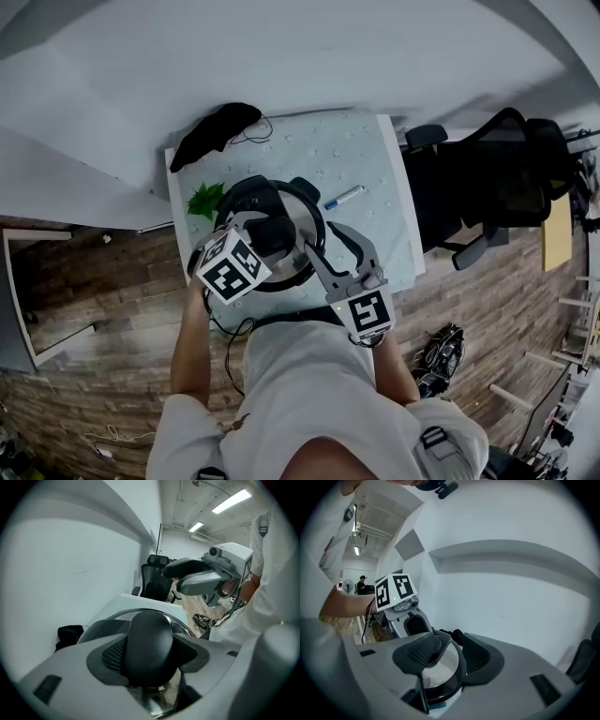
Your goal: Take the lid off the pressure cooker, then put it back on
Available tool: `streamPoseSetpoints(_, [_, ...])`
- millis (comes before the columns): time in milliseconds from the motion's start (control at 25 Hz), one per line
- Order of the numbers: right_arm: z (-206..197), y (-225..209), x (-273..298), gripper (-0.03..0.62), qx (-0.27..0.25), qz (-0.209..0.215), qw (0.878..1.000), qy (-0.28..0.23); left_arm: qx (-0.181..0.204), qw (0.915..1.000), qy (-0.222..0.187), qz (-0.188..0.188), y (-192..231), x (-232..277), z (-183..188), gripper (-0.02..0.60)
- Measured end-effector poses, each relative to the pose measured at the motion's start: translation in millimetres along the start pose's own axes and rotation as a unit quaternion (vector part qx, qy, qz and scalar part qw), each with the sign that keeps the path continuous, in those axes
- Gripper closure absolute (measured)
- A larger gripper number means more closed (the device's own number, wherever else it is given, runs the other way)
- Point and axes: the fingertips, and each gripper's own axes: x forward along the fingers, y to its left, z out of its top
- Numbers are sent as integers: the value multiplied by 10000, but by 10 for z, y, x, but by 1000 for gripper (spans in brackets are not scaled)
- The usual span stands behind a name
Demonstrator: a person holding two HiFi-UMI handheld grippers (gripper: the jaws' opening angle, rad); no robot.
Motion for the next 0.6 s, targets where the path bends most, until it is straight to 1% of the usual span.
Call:
streamPoseSetpoints(160, [-56,-17,-5,402,130,-9,9999,0,-187,9997,-20,161,12,1,5,307])
streamPoseSetpoints(320, [-111,-37,-3,404,176,-10,9998,65,-499,9978,-79,425,40,-17,-5,307])
streamPoseSetpoints(440, [-206,-52,9,404,340,-49,9994,92,-735,9952,-114,636,63,-17,-5,307])
streamPoseSetpoints(600, [-273,-68,25,404,382,-70,9992,120,-1049,9899,-192,936,85,-17,1,307])
